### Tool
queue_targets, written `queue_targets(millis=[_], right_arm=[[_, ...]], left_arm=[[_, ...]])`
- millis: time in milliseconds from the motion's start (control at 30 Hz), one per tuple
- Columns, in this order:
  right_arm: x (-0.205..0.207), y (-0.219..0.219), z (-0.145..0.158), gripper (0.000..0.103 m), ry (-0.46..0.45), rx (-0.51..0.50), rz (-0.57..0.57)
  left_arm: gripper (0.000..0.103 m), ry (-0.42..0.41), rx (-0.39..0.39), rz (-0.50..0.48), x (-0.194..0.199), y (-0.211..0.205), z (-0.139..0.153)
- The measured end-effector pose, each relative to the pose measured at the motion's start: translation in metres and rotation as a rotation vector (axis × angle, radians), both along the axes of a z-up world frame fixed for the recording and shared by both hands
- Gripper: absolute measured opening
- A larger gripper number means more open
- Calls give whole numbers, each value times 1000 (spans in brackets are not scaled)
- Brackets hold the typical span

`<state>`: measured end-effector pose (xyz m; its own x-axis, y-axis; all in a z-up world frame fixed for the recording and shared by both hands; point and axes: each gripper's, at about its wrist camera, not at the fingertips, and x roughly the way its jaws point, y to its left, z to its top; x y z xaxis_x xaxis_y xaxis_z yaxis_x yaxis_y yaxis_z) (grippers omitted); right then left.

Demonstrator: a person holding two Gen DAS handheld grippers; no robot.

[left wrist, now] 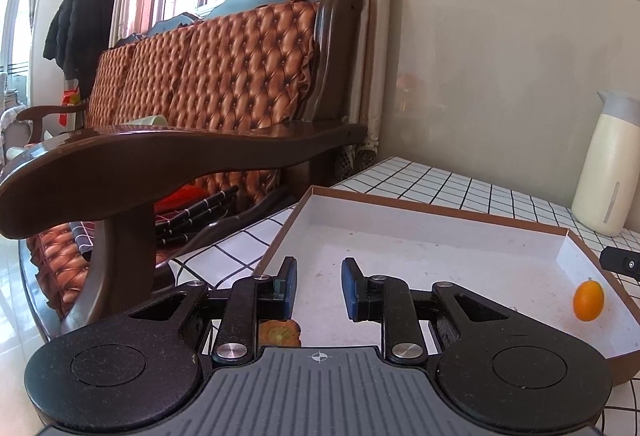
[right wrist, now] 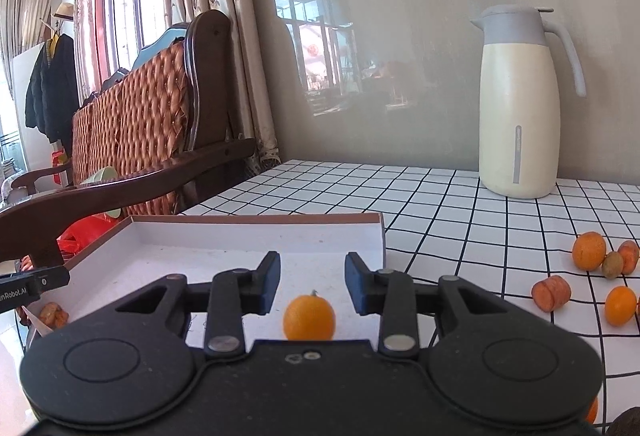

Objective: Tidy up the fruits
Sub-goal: 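Carry the kiwi with the left gripper while the right carries the small orange to the white tray, then open the left gripper over the tray while the right gripper releases the small orange there, then grasp the large orange with the left gripper while the right moves toward the dark brown fruit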

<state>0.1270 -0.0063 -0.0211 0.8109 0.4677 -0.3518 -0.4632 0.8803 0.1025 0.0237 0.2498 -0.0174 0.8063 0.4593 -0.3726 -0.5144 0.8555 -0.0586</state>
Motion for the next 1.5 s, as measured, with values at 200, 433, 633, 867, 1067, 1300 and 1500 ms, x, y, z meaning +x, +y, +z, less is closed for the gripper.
queue_targets(millis=[200, 433, 633, 867, 1067, 1300, 1500], right_arm=[[-30, -26, 20, 97, -218, 134, -75], [-27, -37, 15, 97, -152, 145, -76], [-32, -35, 9, 97, -115, 134, -43], [-37, -32, 3, 97, -93, 64, 0], [-44, -37, 6, 97, -92, 72, 20], [-47, -58, 12, 97, -82, 77, -8], [-55, -74, 15, 97, -105, 57, -37]], left_arm=[[103, -130, 39, 17, -16, -12, 18], [103, -88, -6, 30, -11, -12, 12], [103, -80, -27, 77, -16, -8, 10], [103, -67, -27, 96, -15, -11, 8], [103, -56, 11, 87, -15, -22, 8], [103, -77, 52, 32, -16, -42, 12], [103, -88, 93, -51, -12, -69, 16]])
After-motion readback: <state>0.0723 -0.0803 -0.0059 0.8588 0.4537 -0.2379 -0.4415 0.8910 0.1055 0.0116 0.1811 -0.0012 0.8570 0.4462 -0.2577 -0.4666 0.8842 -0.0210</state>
